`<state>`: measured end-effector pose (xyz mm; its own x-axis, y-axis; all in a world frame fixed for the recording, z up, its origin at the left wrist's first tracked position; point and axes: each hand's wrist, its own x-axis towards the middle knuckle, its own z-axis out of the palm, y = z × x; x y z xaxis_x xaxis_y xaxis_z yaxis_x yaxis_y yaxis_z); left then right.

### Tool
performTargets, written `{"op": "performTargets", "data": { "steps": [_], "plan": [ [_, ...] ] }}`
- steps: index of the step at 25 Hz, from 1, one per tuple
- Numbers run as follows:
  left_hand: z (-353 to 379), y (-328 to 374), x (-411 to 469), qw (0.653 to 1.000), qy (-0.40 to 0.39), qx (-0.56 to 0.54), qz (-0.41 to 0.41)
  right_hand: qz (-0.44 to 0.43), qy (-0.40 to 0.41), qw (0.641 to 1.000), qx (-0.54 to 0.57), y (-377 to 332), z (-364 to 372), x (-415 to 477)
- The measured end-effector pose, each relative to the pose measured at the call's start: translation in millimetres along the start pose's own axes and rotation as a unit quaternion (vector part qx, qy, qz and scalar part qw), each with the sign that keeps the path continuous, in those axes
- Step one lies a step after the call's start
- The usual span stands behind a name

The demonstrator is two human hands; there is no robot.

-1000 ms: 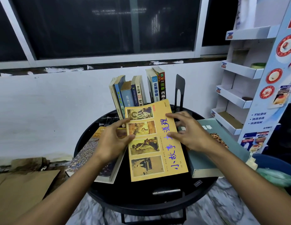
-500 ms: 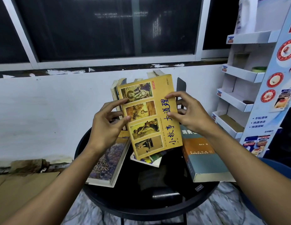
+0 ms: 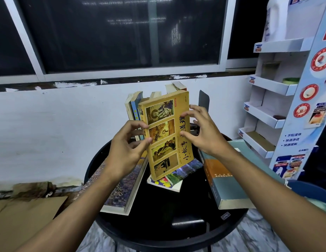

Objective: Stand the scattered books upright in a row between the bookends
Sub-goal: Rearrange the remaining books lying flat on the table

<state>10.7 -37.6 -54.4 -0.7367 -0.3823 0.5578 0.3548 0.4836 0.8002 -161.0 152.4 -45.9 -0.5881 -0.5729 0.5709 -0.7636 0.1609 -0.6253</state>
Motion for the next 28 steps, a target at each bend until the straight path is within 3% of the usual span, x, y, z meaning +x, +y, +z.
{"op": "performTargets", "data": {
  "steps": [3, 7, 13, 19, 28],
  "plan": [
    [10, 4, -3, 1.0, 0.007, -0.005, -0.003, -0.034, 0.048, 0.998, 0.032, -27, 1, -12],
    [25, 12, -5, 0.998, -0.023, -0.062, -0.005, -0.059, 0.032, 0.994, 0.09, -70, -5, -21],
    [52, 14, -7, 0.995, -0.096, -0.025, 0.013, -0.062, 0.085, 0.994, -0.023, -76, -18, -23],
    [76, 1, -5, 0.996, -0.068, 0.051, 0.005, -0.026, 0.119, 0.989, -0.083, -66, -18, -17],
    [79, 1, 3, 0.997, -0.073, 0.023, -0.015, -0.022, 0.15, 0.982, -0.115, -67, -26, -9]
  ]
}}
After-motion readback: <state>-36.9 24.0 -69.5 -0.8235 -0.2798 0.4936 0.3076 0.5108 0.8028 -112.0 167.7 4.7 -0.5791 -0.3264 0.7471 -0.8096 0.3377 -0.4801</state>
